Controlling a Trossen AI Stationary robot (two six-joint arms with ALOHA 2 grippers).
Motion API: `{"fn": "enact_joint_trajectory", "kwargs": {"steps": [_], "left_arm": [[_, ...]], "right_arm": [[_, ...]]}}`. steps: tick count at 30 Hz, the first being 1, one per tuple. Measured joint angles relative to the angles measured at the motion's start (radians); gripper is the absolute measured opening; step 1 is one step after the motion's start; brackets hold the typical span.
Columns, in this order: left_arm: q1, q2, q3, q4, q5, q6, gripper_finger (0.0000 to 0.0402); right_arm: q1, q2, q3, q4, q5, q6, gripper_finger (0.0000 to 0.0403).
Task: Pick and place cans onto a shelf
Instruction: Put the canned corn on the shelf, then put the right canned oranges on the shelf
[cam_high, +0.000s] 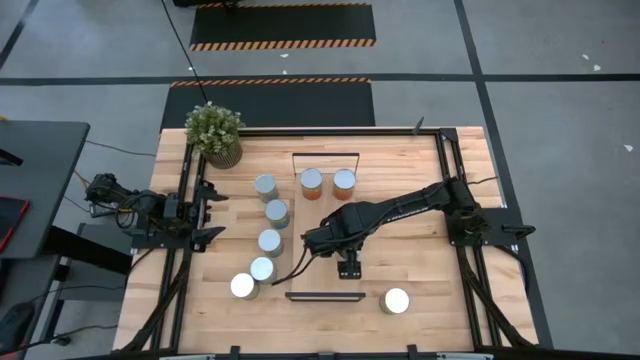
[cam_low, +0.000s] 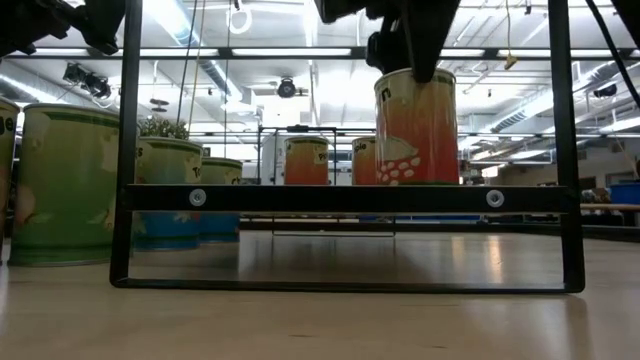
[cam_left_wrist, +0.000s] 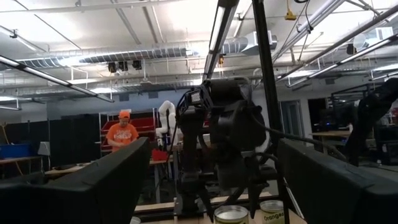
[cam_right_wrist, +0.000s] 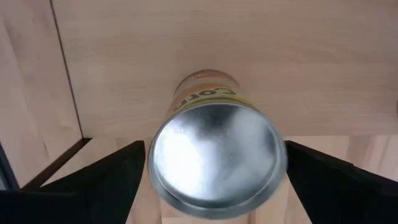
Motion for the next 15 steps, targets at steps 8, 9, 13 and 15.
{"fn": "enact_joint_trajectory", "kwargs": {"steps": [8, 9, 13, 15], "left_arm": [[0.0, 0.0, 0.0, -0.001, 0.0, -0.007, 0.0357], [0.0, 0.0, 0.0, -0.001, 0.0, -0.007, 0.0357], [0.0, 0.0, 0.0, -0.008, 0.0, -0.012, 0.0357], [0.0, 0.0, 0.0, -0.008, 0.0, -0.013, 0.0357]], "right_arm": [[0.0, -0.004, 0.124, -0.05, 0.064, 0.023, 0.0381], [0.004, -0.004, 0.143, -0.087, 0.093, 0.038, 0.038], [0.025, -0.033, 0.147, -0.101, 0.159, 0.059, 0.0375], [0.045, -0.058, 0.134, -0.107, 0.184, 0.059, 0.0374]]}}
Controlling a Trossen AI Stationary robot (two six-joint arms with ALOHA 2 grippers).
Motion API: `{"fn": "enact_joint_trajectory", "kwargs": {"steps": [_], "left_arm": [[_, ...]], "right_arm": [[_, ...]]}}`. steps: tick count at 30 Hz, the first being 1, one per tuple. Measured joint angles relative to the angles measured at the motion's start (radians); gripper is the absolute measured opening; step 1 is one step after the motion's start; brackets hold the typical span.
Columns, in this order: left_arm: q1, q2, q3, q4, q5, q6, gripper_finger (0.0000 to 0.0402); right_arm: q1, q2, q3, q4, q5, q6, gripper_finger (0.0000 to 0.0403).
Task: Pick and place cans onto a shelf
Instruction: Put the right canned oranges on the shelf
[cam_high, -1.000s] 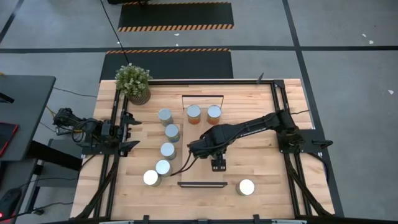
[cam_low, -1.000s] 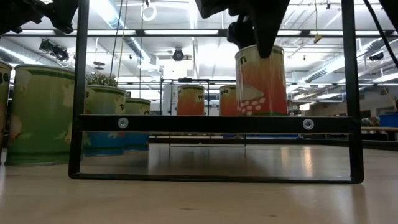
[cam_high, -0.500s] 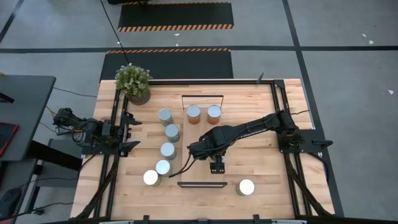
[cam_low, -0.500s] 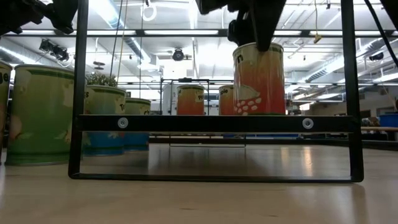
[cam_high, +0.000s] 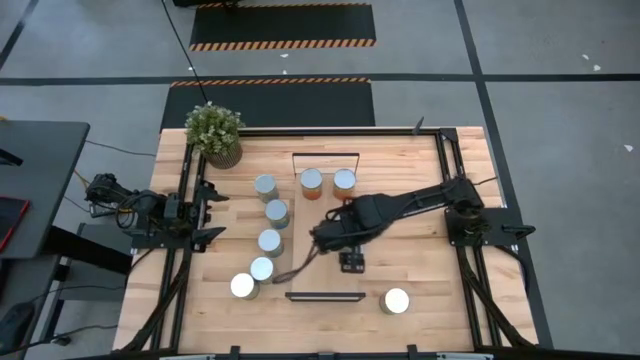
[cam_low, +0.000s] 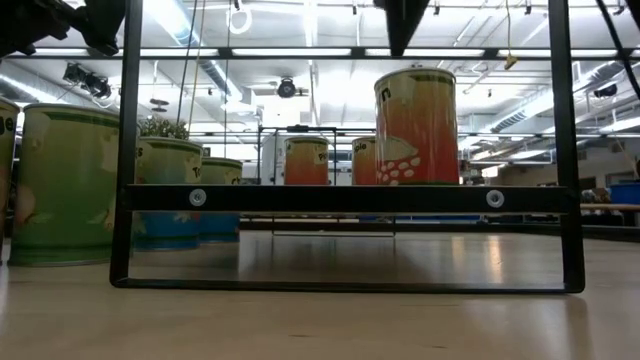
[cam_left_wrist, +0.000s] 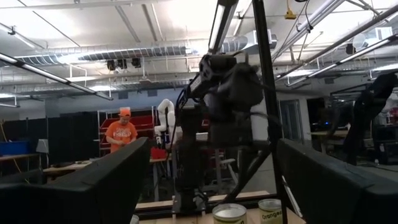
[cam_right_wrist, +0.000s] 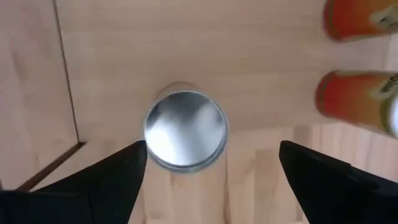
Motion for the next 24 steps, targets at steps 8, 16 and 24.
{"fn": "enact_joint_trajectory", "kwargs": {"steps": [8, 16, 24], "left_arm": [[0.0, 0.001, 0.0, -0.008, 0.0, -0.002, 0.0357], [0.0, 0.001, 0.0, -0.001, 0.0, -0.002, 0.0357], [0.0, 0.001, 0.0, -0.006, 0.0, -0.016, 0.0357]], "right_arm": [[0.068, -0.221, -0.296, 0.011, 0.079, 0.236, 0.0373], [0.233, -0.393, -0.669, 0.068, -0.107, 0.555, 0.0373], [0.393, -0.407, -0.884, 0.408, -0.244, 0.803, 0.0373]]}}
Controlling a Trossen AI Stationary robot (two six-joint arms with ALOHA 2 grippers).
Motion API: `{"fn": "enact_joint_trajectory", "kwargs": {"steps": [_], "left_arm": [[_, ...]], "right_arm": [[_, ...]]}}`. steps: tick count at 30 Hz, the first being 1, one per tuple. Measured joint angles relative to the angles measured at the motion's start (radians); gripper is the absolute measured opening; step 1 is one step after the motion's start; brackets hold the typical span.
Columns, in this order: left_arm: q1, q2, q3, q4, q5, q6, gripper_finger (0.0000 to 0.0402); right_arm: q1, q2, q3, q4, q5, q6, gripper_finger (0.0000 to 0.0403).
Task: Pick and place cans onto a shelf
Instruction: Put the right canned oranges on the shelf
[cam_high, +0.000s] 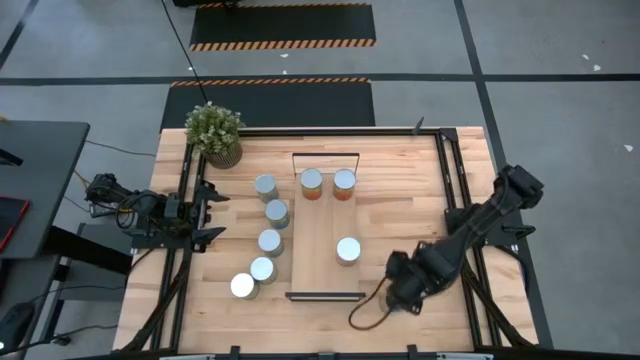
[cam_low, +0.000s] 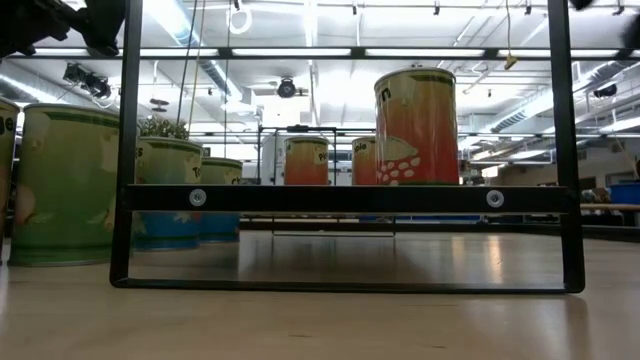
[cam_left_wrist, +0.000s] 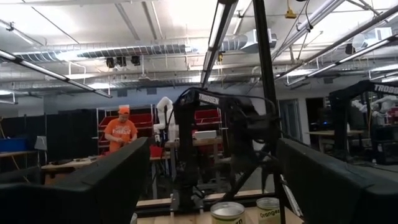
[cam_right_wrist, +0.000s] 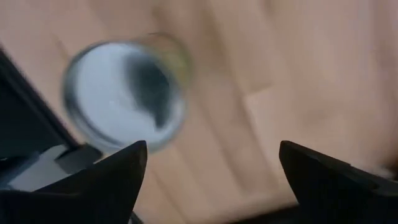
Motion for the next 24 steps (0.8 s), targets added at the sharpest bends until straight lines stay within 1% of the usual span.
{"fn": "enact_joint_trajectory", "kwargs": {"steps": [3, 9, 14, 18, 20, 22, 24], "left_arm": [[0.0, 0.0, 0.0, -0.002, 0.0, -0.006, 0.0357], [0.0, 0.0, 0.0, -0.005, 0.0, -0.003, 0.0357], [0.0, 0.0, 0.0, 0.004, 0.0, 0.034, 0.0357], [0.0, 0.0, 0.0, 0.01, 0.0, 0.056, 0.0357], [0.0, 0.0, 0.0, 0.009, 0.0, 0.057, 0.0357], [0.0, 0.0, 0.0, 0.009, 0.0, 0.059, 0.0357], [0.0, 0.0, 0.0, 0.009, 0.0, 0.064, 0.0357]], "right_arm": [[0.03, 0.02, -0.034, 0.109, -0.003, 0.035, 0.0373], [0.063, 0.073, -0.024, 0.141, -0.072, 0.067, 0.0373], [0.059, 0.075, -0.005, 0.099, 0.021, 0.103, 0.0373], [0.029, 0.078, -0.006, -0.005, 0.122, 0.116, 0.0373], [0.001, 0.078, -0.003, -0.045, 0.115, 0.13, 0.0373], [-0.02, 0.077, 0.002, -0.05, 0.094, 0.13, 0.0373], [-0.035, 0.074, 0.026, -0.034, 0.126, 0.14, 0.0373]]}}
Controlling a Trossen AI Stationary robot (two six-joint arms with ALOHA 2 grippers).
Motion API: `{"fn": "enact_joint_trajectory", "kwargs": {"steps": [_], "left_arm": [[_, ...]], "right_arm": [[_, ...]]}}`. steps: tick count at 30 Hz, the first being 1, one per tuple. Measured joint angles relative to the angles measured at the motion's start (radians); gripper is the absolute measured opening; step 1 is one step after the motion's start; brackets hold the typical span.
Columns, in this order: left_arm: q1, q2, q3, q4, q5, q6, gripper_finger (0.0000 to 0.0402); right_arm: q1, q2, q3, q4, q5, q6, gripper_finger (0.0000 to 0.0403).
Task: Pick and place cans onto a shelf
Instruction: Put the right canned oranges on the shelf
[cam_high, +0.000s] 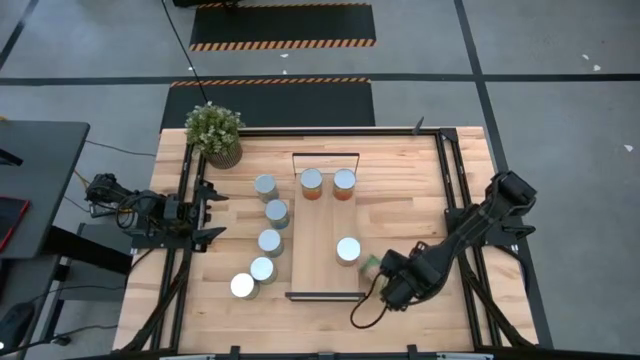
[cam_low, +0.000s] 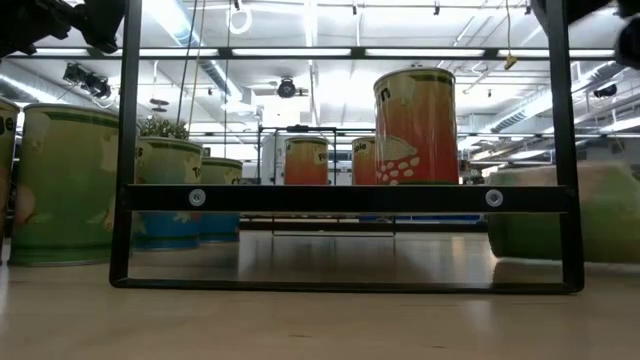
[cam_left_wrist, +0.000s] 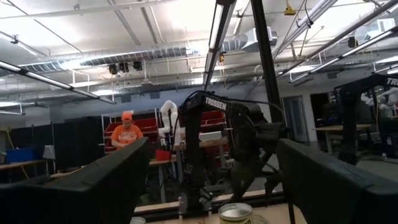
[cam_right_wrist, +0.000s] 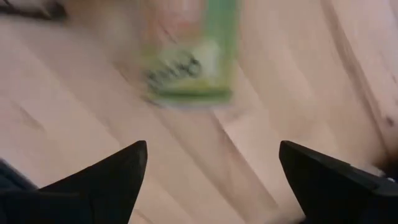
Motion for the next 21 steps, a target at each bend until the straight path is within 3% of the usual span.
{"fn": "enact_joint_trajectory", "kwargs": {"steps": [7, 13, 17, 21], "left_arm": [[0.0, 0.0, 0.0, 0.002, 0.0, 0.011, 0.0357], [0.0, 0.0, 0.0, 0.001, 0.0, 0.011, 0.0357], [0.0, 0.0, 0.0, 0.007, 0.0, 0.01, 0.0357], [0.0, 0.0, 0.0, 0.006, 0.0, 0.01, 0.0357]], "right_arm": [[0.027, -0.003, -0.024, 0.024, 0.312, 0.012, 0.0373], [0.066, -0.024, -0.107, 0.02, 0.327, 0.029, 0.0373], [0.086, -0.107, -0.186, 0.089, 0.34, 0.048, 0.0373], [0.124, -0.205, -0.276, 0.249, 0.472, 0.025, 0.0373]]}}
